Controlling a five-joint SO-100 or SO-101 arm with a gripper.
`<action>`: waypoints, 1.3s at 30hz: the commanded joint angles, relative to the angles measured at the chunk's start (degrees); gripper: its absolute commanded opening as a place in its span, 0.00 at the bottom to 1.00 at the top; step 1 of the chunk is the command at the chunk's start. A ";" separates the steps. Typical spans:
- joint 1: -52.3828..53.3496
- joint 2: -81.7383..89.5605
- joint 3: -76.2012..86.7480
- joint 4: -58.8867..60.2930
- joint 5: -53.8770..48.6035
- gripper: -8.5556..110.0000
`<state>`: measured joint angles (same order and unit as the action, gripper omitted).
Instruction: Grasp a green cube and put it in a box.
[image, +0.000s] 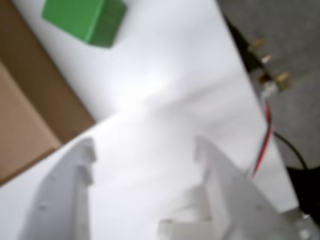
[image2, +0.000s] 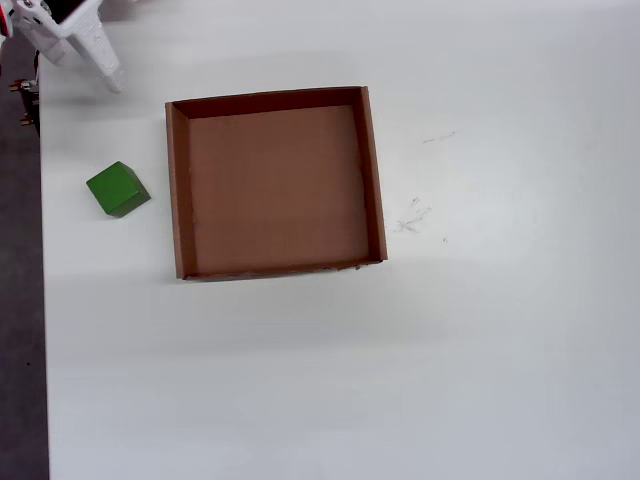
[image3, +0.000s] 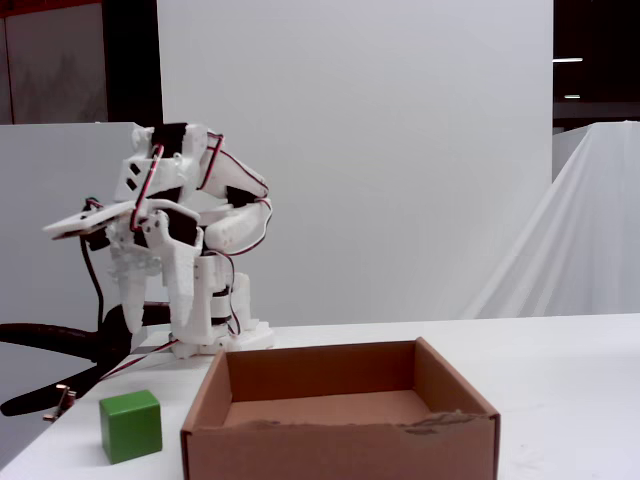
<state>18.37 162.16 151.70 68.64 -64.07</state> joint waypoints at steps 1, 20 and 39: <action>0.18 -3.34 -3.25 -3.78 -5.10 0.31; -4.48 -41.04 -21.27 -27.33 -31.90 0.33; -4.92 -47.37 -23.20 -27.25 -46.32 0.35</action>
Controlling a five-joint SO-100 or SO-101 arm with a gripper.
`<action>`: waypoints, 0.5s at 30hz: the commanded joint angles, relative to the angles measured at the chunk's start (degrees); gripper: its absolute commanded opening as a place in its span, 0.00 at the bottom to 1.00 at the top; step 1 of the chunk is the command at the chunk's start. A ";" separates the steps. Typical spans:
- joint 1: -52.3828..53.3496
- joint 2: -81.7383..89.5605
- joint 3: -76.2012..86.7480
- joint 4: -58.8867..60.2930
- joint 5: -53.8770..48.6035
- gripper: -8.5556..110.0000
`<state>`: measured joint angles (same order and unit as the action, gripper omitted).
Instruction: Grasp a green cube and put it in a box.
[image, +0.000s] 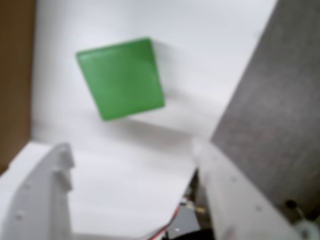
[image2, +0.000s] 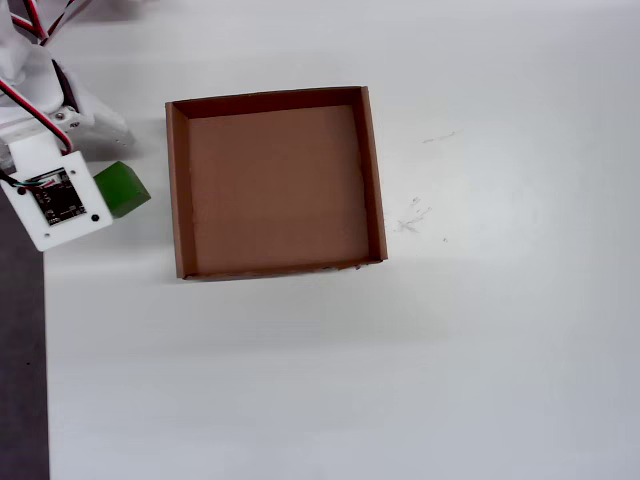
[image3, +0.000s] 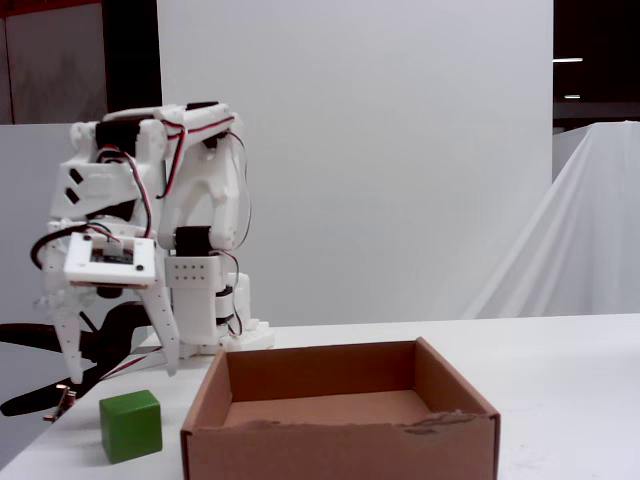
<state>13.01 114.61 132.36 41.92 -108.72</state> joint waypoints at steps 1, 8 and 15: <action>0.35 -1.41 -5.10 -1.05 -1.67 0.35; -1.41 -4.92 -7.47 -1.41 -2.37 0.35; -2.55 -10.46 -10.90 -2.37 -3.25 0.35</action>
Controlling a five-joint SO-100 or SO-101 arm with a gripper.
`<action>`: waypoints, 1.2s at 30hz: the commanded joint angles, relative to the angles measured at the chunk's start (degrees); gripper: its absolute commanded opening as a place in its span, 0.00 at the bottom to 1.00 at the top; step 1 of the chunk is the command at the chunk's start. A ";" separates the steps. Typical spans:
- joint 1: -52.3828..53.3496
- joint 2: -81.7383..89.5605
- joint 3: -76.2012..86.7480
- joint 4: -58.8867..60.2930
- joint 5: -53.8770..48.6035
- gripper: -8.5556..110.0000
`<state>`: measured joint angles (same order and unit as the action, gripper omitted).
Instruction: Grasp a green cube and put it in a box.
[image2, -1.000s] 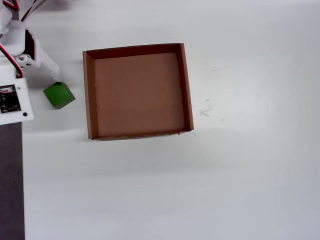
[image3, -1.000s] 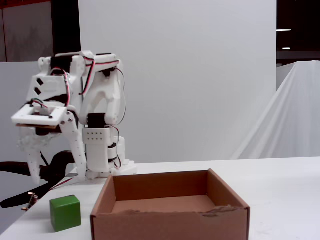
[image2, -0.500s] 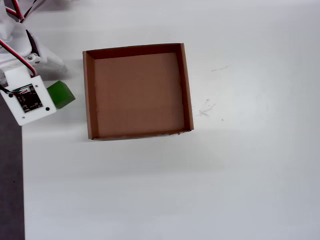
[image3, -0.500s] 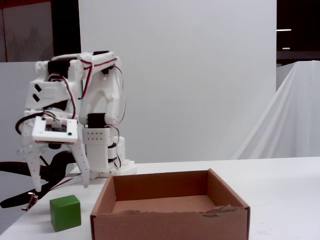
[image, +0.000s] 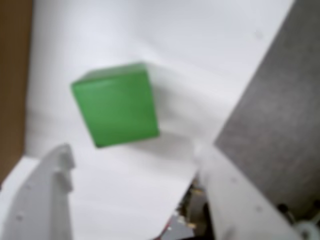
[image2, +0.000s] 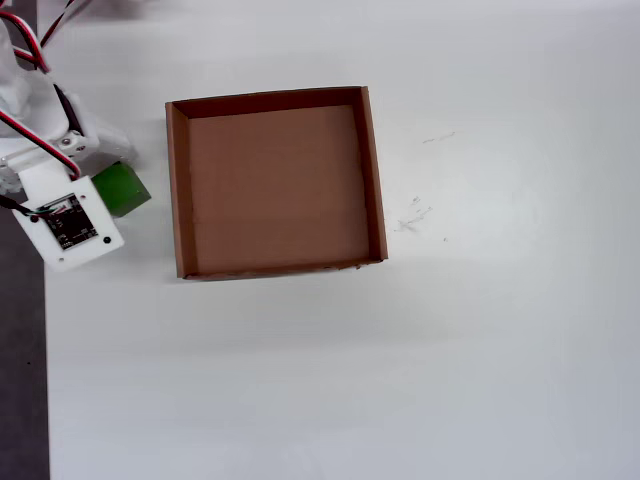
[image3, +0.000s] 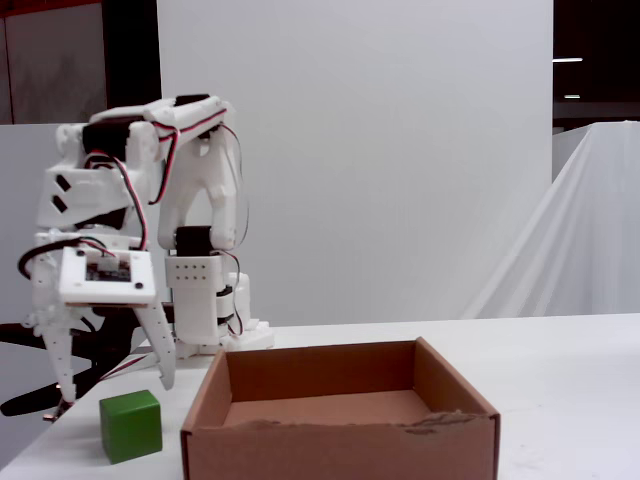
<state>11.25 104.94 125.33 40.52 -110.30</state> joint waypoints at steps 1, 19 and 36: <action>-1.05 -1.58 -4.39 -1.14 -1.67 0.35; -4.83 -11.87 -6.94 -5.62 -0.97 0.33; -5.71 -9.05 -6.77 -3.25 -0.44 0.19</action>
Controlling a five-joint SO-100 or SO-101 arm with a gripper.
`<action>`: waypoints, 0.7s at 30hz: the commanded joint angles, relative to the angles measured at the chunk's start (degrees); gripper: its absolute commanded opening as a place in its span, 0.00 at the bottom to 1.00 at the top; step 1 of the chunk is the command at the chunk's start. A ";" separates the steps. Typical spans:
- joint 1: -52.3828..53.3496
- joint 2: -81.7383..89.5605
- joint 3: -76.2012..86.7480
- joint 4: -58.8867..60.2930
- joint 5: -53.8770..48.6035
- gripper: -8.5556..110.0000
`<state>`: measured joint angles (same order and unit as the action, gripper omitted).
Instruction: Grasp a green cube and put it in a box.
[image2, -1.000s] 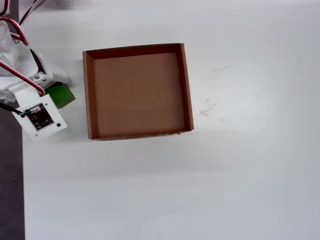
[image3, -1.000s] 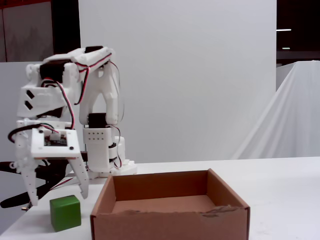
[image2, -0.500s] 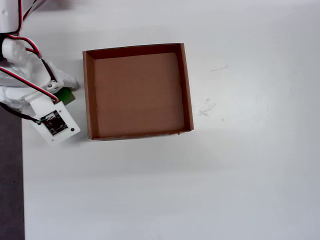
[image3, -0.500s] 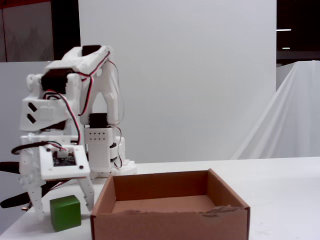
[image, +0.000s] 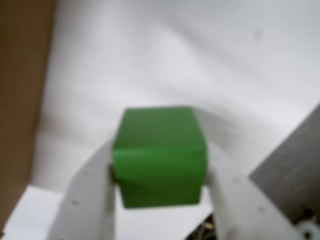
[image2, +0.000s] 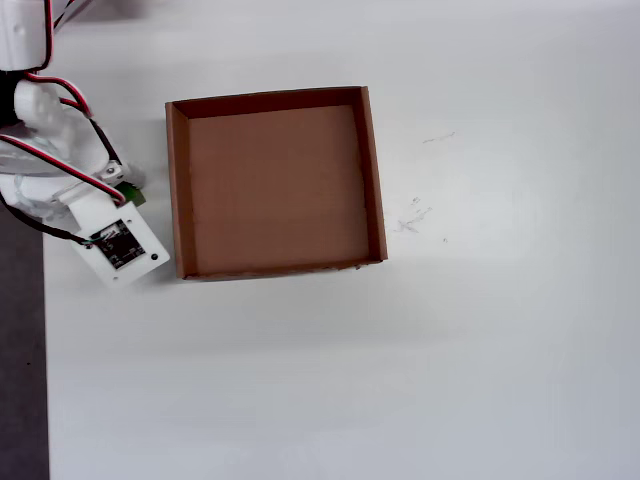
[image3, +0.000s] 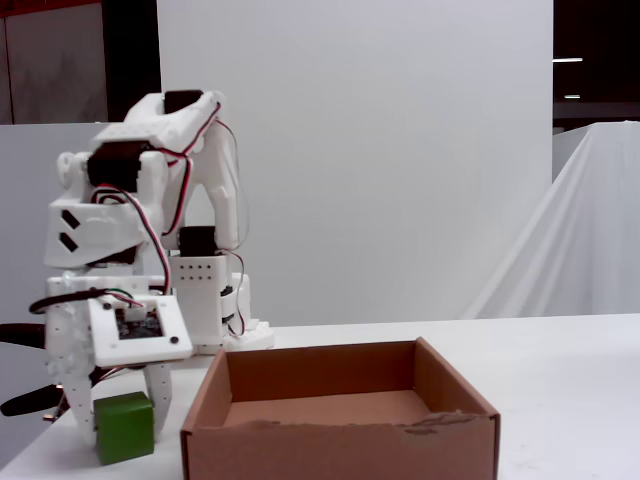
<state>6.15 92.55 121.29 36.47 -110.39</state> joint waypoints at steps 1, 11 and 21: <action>-0.62 3.96 -2.72 1.32 -0.18 0.19; -1.05 14.50 -1.76 9.14 1.67 0.19; -4.66 28.13 0.70 17.58 2.81 0.20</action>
<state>2.81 115.84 122.61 52.38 -107.67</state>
